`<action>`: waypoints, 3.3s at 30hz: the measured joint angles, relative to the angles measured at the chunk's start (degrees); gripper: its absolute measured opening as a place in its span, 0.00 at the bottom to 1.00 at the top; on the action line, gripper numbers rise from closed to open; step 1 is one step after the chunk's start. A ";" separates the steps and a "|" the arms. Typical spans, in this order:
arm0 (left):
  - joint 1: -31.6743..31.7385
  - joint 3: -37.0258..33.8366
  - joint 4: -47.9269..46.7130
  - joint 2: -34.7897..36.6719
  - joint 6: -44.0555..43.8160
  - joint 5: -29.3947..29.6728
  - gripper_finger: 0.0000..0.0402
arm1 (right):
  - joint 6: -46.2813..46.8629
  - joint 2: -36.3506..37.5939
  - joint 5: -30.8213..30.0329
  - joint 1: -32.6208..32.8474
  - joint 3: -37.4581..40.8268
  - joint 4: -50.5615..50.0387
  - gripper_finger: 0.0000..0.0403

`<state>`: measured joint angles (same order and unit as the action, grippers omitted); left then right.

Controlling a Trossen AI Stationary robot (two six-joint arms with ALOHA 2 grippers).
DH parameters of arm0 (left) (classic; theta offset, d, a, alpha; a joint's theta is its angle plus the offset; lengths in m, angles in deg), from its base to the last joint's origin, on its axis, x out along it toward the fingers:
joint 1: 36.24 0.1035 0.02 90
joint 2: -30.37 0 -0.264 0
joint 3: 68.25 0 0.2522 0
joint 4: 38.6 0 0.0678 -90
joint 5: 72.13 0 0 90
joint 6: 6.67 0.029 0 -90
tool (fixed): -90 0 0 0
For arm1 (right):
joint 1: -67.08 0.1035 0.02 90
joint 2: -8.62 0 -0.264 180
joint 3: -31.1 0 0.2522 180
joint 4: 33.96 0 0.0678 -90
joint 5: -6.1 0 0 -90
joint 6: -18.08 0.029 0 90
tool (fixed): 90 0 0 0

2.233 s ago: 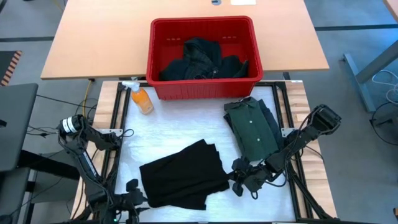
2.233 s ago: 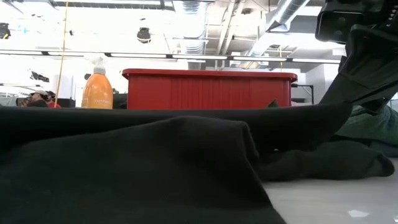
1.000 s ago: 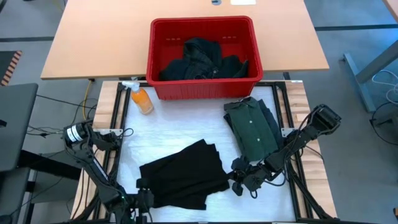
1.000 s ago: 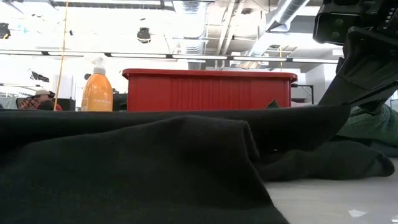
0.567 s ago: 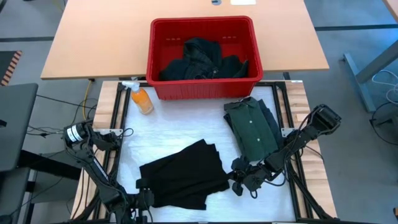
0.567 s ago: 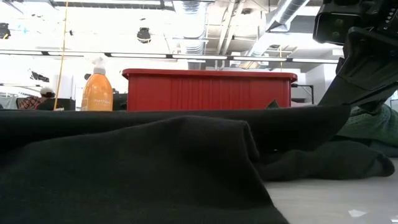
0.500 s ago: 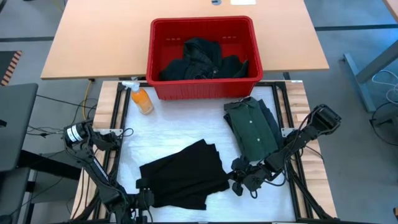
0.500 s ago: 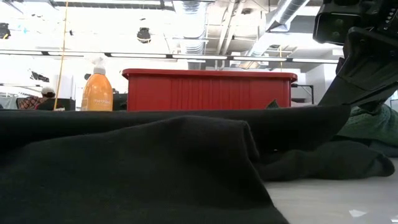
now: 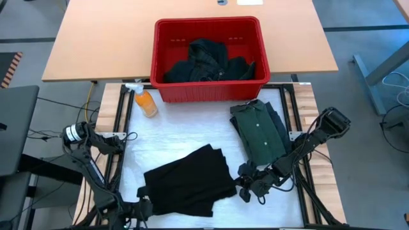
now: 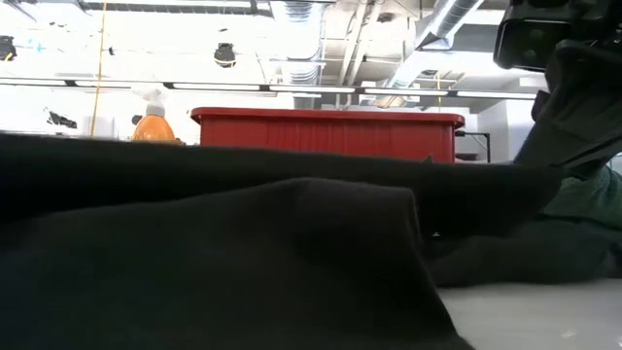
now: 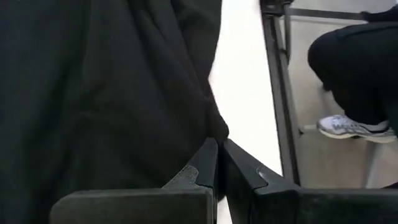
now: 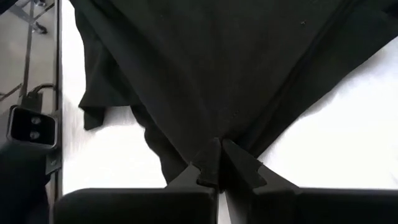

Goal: Fold laundry
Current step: Fold the black shirt

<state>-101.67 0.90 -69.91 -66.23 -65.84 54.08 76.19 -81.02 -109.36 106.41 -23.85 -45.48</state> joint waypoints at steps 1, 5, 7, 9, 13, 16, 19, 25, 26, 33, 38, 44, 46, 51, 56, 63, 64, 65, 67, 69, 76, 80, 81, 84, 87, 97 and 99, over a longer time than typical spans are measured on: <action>-0.24 0.00 0.50 0.00 -0.01 0.02 0.00 | 0.21 0.00 0.67 -0.01 0.00 -0.02 0.09; -0.24 0.00 1.63 0.00 -0.66 -0.22 0.00 | -1.87 0.00 5.23 -1.04 0.00 -0.39 0.14; -0.24 0.00 1.91 0.00 -0.61 -0.46 0.00 | -3.78 0.34 8.81 -2.07 0.00 -1.41 0.17; -0.22 0.00 1.86 0.00 -1.09 -1.36 0.00 | -4.58 1.48 11.53 -3.19 0.00 -2.73 0.21; -0.19 0.00 1.89 -0.02 -2.20 -2.38 0.00 | -6.82 4.12 11.92 -4.45 -0.04 -4.32 0.27; -0.19 0.00 1.89 -0.02 -2.54 -2.69 0.00 | -10.81 4.32 6.48 -4.61 -0.04 0.10 0.30; -0.04 0.00 1.77 -0.02 -2.55 -2.75 0.00 | -17.25 0.39 4.00 -5.87 -0.17 14.88 0.31; 0.75 -0.04 1.66 -0.02 -2.58 -2.78 0.00 | -28.43 -13.27 8.86 -8.92 -4.18 32.77 0.29; 0.82 -0.04 1.65 -0.02 -2.72 -2.82 0.00 | -29.35 -14.95 8.86 -9.31 -5.54 33.06 0.28; 0.92 -0.07 1.21 -0.02 -3.61 -4.42 0.00 | -34.55 -24.64 13.46 -11.56 -12.57 30.58 0.22; 0.92 -0.07 -4.58 -0.04 -7.94 -6.46 0.00 | -34.57 -25.94 13.60 -13.87 -14.50 24.18 0.17; 0.99 -0.09 -16.61 -0.04 -17.26 -5.78 0.00 | -32.65 -24.90 9.36 -17.22 -14.69 20.02 0.13; 1.32 -0.09 -19.52 -0.04 -19.07 -5.16 0.00 | -32.62 -24.90 8.66 -18.56 -14.69 19.93 0.12; 3.14 -0.09 -26.53 -0.04 -24.26 -4.06 0.00 | -29.71 -24.87 7.43 -21.52 -14.65 19.55 0.09; 5.38 -0.10 -29.67 -0.04 -27.54 -5.37 0.00 | -29.43 -24.85 7.63 -23.03 -14.62 19.31 0.07; 6.54 -0.09 -24.45 -0.04 -25.92 -16.17 0.02 | -29.67 -24.64 13.18 -20.63 -14.67 18.42 0.08; 6.54 -0.09 -24.41 -0.04 -25.65 -16.59 0.04 | -29.67 -24.38 13.57 -20.37 -14.64 18.17 0.08; 6.50 -0.09 -24.43 -0.04 -25.33 -16.78 0.05 | -29.68 -24.14 13.74 -20.13 -14.62 18.02 0.08; 6.53 -0.09 -24.43 -0.04 -24.50 -16.79 0.09 | -30.15 -23.11 13.82 -19.89 -14.55 17.31 0.08; 7.13 0.06 -24.47 -0.04 -23.83 -17.84 0.14 | -31.47 -21.54 13.84 -19.91 -14.47 16.64 0.08; 10.28 2.84 -26.93 2.14 -21.44 -29.74 0.27 | -35.58 -12.07 13.81 -20.38 -14.47 10.89 0.08; 10.31 4.38 -27.40 5.71 -18.95 -27.84 0.30 | -37.93 -6.29 13.74 -21.35 -14.47 6.59 0.10; 10.16 4.57 -27.95 6.78 -18.95 -27.05 0.30 | -38.42 -5.05 13.76 -21.63 -14.52 5.51 0.10; 9.69 4.61 -28.56 10.06 -20.57 -26.08 0.30 | -39.20 -2.10 13.74 -22.64 -14.51 2.82 0.11; 8.60 4.61 -28.97 12.30 -21.29 -25.87 0.30 | -39.16 0.10 13.84 -23.41 -14.53 0.06 0.12; 7.04 4.30 -34.04 12.96 -22.30 -11.14 0.30 | -35.19 -3.17 17.68 -18.40 -14.45 -9.23 0.12; 7.12 2.48 -30.63 12.72 -22.09 0.77 0.30 | -35.00 -4.89 14.76 -17.51 -14.56 -7.48 0.12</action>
<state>-94.55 3.38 -100.54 -53.51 -87.93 54.85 41.19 -85.91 -94.60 88.90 -38.41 -52.96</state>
